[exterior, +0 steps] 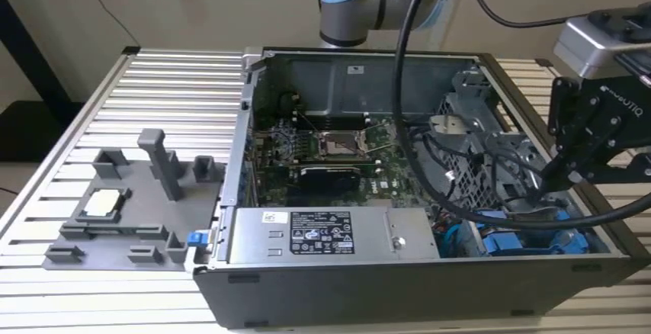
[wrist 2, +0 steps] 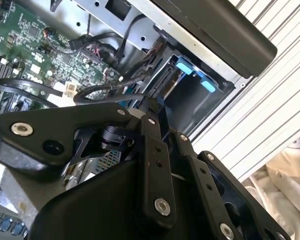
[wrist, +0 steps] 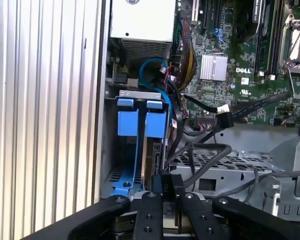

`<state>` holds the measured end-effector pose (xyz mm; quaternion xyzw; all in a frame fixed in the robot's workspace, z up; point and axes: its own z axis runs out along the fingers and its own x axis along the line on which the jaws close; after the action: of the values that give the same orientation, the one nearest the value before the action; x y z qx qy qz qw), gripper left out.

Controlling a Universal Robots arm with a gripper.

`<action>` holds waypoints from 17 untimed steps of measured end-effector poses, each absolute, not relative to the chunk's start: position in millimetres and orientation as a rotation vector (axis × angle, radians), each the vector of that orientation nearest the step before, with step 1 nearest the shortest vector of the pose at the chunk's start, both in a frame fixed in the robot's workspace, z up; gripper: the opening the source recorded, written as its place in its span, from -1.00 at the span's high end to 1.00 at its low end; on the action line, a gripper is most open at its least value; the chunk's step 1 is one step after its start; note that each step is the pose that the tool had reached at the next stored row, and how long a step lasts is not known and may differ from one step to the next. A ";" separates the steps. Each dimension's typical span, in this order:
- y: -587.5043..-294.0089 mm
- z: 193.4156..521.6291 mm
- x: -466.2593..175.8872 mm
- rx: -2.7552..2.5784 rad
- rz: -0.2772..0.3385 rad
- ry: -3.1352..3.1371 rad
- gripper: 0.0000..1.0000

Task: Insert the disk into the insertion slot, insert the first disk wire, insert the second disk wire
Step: 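Insert the first disk wire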

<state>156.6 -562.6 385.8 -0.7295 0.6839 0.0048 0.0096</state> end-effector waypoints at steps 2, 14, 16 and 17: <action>-564.6 384.2 156.8 -2.272 0.015 2.142 0.62; -566.5 380.1 165.5 -2.259 0.091 2.196 0.62; -566.9 380.1 170.6 -2.268 0.114 2.206 0.62; -567.2 379.9 172.9 -2.270 0.124 2.208 0.62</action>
<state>172.9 -567.2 379.9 -0.7163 0.6966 0.0390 -0.0140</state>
